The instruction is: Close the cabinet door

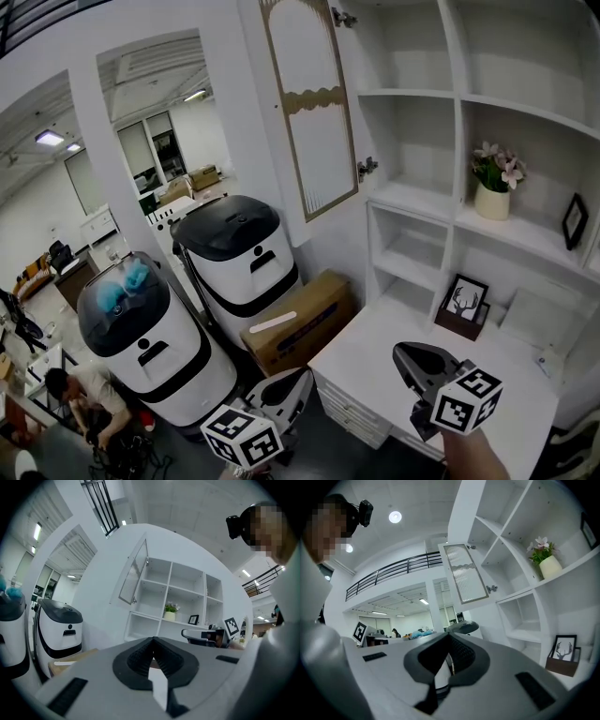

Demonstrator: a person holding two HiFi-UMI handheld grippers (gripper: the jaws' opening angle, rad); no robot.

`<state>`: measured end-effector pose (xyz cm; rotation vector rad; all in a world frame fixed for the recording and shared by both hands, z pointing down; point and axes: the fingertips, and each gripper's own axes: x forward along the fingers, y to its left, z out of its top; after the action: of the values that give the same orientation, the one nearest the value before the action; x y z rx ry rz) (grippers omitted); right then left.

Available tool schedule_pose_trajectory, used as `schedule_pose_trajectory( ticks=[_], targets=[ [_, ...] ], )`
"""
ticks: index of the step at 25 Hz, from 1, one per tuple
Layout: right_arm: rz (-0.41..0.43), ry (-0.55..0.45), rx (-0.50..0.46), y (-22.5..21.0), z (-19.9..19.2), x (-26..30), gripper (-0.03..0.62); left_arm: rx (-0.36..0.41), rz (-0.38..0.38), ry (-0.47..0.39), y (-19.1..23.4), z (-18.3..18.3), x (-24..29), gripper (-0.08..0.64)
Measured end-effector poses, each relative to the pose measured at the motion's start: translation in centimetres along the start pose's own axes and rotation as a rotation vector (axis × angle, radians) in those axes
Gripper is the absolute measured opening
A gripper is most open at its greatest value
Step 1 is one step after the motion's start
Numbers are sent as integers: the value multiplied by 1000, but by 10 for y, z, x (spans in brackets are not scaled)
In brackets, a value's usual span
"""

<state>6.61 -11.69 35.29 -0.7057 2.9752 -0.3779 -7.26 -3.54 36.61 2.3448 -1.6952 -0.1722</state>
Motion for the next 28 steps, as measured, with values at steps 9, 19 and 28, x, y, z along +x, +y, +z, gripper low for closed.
schedule_pose_trajectory(
  ticks=[9, 19, 28],
  targets=[
    [-8, 13, 16, 4, -10, 53, 5, -17, 1, 8, 54, 5, 0, 6],
    [-31, 16, 17, 17, -14, 102, 5, -30, -34, 2, 102, 15, -3, 6],
    [-42, 5, -13, 35, -6, 124, 5, -32, -69, -25, 125, 29, -7, 6]
  ],
)
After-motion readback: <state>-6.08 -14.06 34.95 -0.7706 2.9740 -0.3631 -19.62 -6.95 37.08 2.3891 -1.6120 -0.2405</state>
